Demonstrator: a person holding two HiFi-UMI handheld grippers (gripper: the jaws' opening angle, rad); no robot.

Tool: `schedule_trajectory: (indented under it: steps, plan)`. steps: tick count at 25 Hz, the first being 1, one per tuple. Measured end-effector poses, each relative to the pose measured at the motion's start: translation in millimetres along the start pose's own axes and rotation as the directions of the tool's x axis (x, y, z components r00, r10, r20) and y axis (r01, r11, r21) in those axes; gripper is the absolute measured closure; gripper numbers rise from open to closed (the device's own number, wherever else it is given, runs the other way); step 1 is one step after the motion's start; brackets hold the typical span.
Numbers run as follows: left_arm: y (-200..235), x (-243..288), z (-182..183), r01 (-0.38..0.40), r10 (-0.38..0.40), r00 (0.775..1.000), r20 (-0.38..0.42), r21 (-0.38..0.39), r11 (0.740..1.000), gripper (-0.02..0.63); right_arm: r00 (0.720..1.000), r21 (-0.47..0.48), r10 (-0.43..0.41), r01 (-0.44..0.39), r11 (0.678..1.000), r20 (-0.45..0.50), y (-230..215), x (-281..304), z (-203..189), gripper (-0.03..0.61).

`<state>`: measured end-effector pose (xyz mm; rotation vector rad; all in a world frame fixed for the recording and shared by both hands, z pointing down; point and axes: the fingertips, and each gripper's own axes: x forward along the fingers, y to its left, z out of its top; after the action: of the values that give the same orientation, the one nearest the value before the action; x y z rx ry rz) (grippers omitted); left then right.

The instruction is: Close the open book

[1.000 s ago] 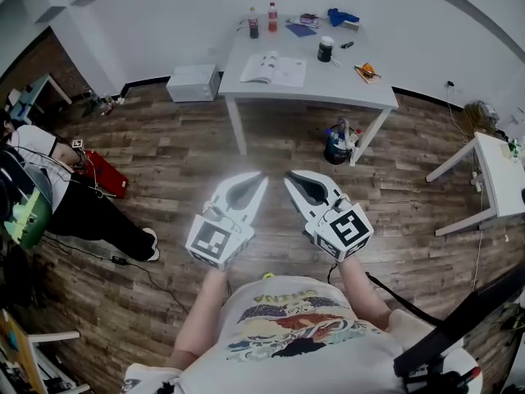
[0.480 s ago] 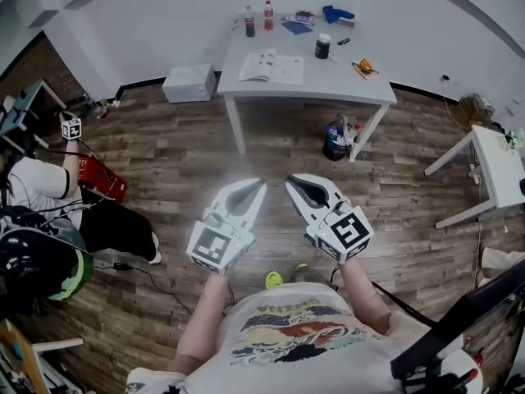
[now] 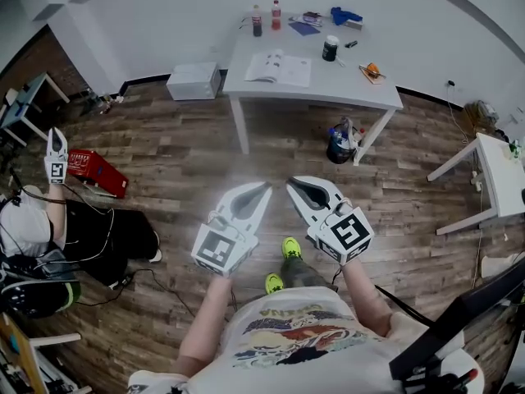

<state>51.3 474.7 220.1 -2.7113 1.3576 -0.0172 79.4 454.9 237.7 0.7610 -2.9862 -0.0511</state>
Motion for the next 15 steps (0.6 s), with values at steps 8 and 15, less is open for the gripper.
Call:
schedule_trajectory:
  steps: [8, 15]
  plan:
    - [30, 30, -12, -0.014, 0.014, 0.999, -0.034, -0.003, 1.000, 0.611, 1.000, 0.010, 0.010, -0.010, 1.000, -0.006, -36, 24, -5, 0.549]
    - [59, 79, -18, -0.026, 0.026, 0.998, -0.060, 0.008, 1.000, 0.611, 1.000, 0.028, -0.007, 0.008, 1.000, -0.007, -96, 42, -9, 0.549]
